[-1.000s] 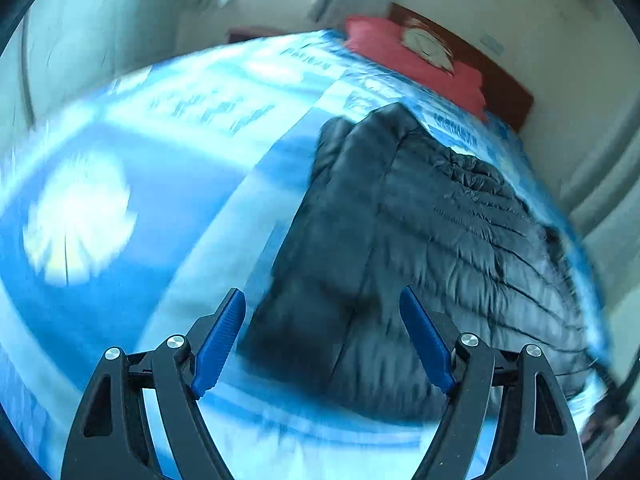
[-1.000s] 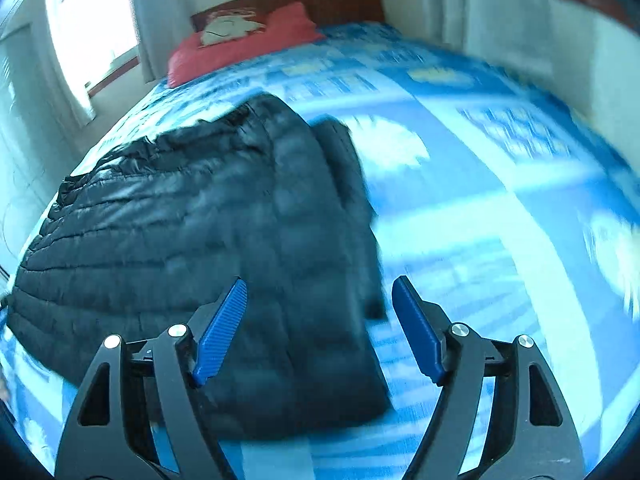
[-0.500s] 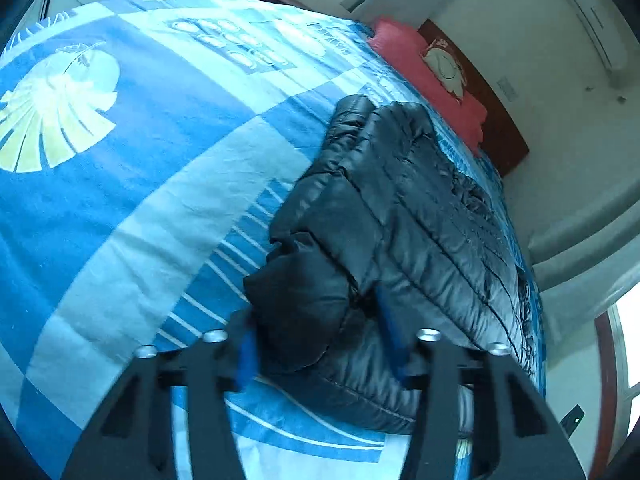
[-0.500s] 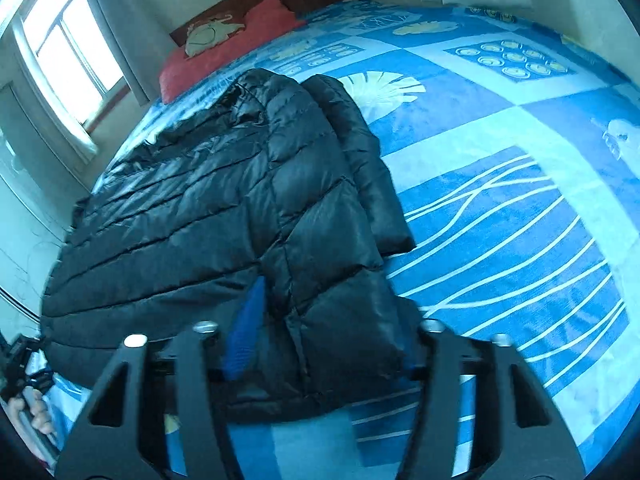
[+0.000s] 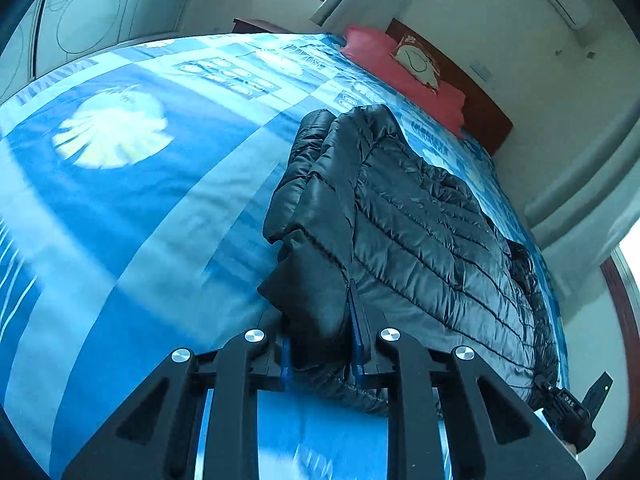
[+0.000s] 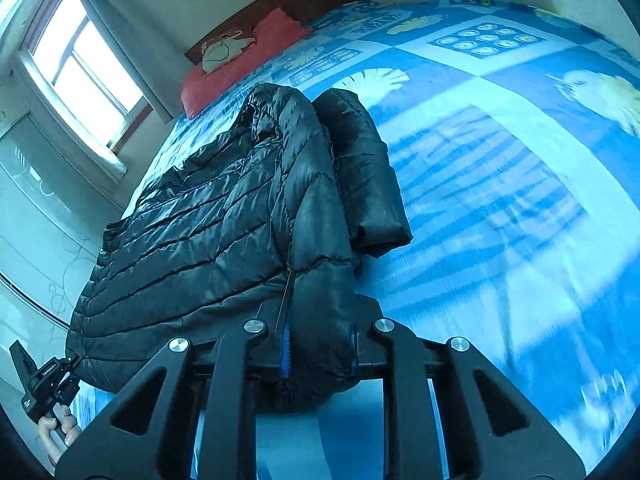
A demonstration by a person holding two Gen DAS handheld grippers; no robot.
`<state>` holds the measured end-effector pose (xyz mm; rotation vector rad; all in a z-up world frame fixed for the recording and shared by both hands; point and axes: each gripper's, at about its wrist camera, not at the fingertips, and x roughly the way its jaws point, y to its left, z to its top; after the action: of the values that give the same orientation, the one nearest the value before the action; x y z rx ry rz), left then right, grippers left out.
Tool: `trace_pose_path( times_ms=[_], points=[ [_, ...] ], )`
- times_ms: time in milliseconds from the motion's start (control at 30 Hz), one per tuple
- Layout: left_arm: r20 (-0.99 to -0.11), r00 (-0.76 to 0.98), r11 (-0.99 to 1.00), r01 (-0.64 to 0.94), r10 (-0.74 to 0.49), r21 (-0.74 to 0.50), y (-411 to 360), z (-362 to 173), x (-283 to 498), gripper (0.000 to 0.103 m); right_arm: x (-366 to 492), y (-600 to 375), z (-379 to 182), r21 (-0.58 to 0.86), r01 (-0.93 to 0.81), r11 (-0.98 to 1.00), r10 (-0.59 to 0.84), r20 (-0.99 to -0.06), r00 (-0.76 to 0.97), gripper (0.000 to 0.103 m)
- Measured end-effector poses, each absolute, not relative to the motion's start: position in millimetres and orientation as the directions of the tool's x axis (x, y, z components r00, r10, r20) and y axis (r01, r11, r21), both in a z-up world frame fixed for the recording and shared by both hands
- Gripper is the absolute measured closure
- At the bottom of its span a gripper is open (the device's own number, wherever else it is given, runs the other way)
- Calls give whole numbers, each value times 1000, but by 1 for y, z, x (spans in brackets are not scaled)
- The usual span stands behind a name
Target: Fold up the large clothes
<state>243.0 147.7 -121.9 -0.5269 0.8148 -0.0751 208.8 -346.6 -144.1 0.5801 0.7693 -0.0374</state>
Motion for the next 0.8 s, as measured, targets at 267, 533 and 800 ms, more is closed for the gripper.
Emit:
trace_pose_path(
  times_ms=[267, 533, 800],
  points=[
    [-684, 679, 852, -165, -267, -496, 161, -127, 162, 81, 124, -337, -149, 479, 240, 845, 178, -673, 718, 84],
    [-703, 662, 869, -157, -261, -470, 163, -133, 110, 81, 80, -334, -158, 487, 242, 839, 191, -681, 707, 84],
    [-703, 669, 887, -145, -239, -439, 161, -141, 111, 80, 83, -338, -166, 507, 237, 828, 211, -675, 707, 81]
  ],
)
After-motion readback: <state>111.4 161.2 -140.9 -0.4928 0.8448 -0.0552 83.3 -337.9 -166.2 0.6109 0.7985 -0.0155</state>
